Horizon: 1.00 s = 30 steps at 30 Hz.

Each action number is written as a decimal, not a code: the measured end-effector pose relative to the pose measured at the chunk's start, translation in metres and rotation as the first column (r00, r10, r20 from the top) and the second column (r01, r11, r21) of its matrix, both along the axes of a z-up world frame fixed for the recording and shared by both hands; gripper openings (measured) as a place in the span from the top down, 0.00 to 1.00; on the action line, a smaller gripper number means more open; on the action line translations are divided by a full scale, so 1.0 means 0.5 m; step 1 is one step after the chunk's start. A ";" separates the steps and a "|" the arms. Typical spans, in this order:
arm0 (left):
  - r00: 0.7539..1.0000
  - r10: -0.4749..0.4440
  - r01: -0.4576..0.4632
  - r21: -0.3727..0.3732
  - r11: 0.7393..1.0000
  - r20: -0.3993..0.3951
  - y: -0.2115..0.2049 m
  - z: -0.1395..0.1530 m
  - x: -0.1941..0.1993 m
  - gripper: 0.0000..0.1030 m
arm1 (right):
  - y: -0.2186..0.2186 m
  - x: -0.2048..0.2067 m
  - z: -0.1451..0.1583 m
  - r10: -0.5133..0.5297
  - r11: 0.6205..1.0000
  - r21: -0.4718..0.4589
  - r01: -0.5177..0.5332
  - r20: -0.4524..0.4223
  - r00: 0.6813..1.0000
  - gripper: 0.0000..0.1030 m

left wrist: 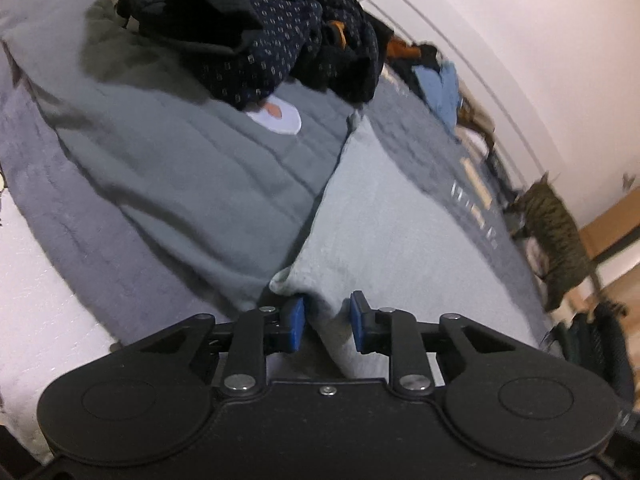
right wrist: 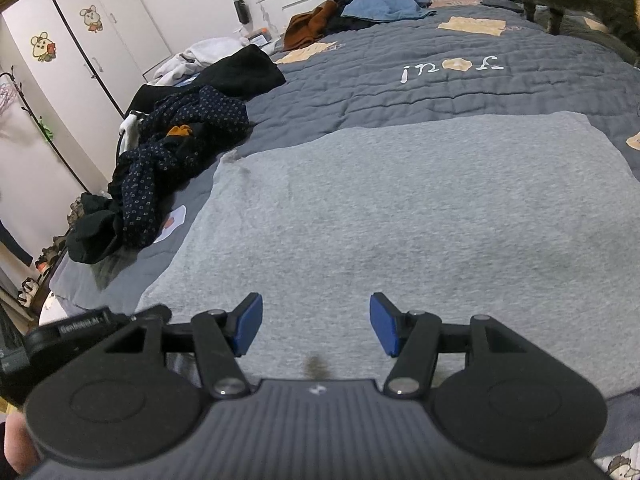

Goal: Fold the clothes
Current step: 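Roll the left tool and pinch the grey shirt's side edge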

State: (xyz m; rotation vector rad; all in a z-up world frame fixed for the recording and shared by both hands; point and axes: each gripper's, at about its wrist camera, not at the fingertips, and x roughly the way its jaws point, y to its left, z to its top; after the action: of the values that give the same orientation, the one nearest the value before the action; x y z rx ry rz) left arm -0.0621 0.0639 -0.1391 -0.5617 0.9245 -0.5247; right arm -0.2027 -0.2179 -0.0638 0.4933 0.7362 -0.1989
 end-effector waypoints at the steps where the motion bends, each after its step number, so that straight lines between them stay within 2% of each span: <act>1: 1.000 0.005 -0.005 -0.001 1.000 -0.010 -0.001 -0.004 0.003 0.58 | 0.000 0.000 -0.001 -0.001 1.000 -0.001 0.001 -0.002 1.000 0.43; 2: 1.000 0.009 -0.009 0.000 1.000 -0.022 -0.002 -0.008 0.005 0.53 | -0.001 0.000 -0.001 -0.003 1.000 -0.001 0.003 -0.004 1.000 0.43; 3: 1.000 0.010 -0.010 0.001 1.000 -0.023 -0.004 -0.011 0.005 0.52 | 0.000 0.000 -0.002 -0.003 1.000 -0.001 0.003 -0.005 1.000 0.43; 5: 1.000 0.013 -0.012 0.002 1.000 -0.022 -0.007 -0.015 0.004 0.52 | 0.000 0.000 -0.004 0.000 1.000 -0.004 0.000 -0.009 1.000 0.43; 8: 0.999 0.041 -0.041 -0.048 0.998 -0.001 0.003 -0.013 0.001 0.54 | 0.000 0.000 -0.003 0.000 1.000 -0.004 0.000 -0.010 1.000 0.43; 9: 0.999 0.052 -0.051 -0.066 0.996 0.006 0.006 -0.012 0.000 0.61 | 0.000 0.000 -0.002 0.001 1.000 -0.003 -0.001 -0.009 1.000 0.43; 10: 0.998 0.062 -0.061 -0.084 0.995 0.013 0.009 -0.010 -0.001 0.74 | -0.001 -0.001 -0.002 0.001 1.000 -0.004 -0.001 -0.009 1.000 0.43; 13: 0.996 0.062 -0.055 -0.119 0.991 0.056 0.011 0.006 -0.006 0.77 | -0.001 -0.003 -0.002 0.001 1.000 -0.002 -0.001 -0.009 1.000 0.43; 18: 0.999 0.037 -0.039 -0.069 0.997 -0.022 -0.015 -0.018 0.004 0.75 | -0.002 -0.002 0.000 0.000 1.000 0.013 0.000 -0.009 1.000 0.43; 21: 0.999 0.038 -0.039 -0.046 0.998 -0.017 -0.025 -0.019 0.005 0.69 | -0.003 -0.004 0.003 0.002 1.000 0.027 -0.002 0.000 1.000 0.43; 25: 0.998 0.056 -0.056 -0.040 0.998 -0.004 -0.031 -0.017 0.006 0.69 | -0.006 -0.009 0.008 0.003 0.999 0.048 -0.004 0.010 1.000 0.43; 28: 0.998 0.058 -0.057 -0.030 0.998 0.012 -0.037 -0.013 0.006 0.70 | -0.015 -0.013 0.009 -0.010 0.997 0.077 0.009 0.015 1.000 0.43; 30: 0.998 0.056 -0.056 -0.018 0.998 0.030 -0.041 -0.007 0.002 0.78 | -0.021 -0.019 0.013 -0.020 0.995 0.101 0.018 0.024 1.000 0.43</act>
State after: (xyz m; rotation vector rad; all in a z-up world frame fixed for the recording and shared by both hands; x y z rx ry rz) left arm -0.0610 0.0436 -0.1428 -0.5921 0.8733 -0.4897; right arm -0.2120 -0.2286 -0.0575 0.5981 0.7202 -0.1735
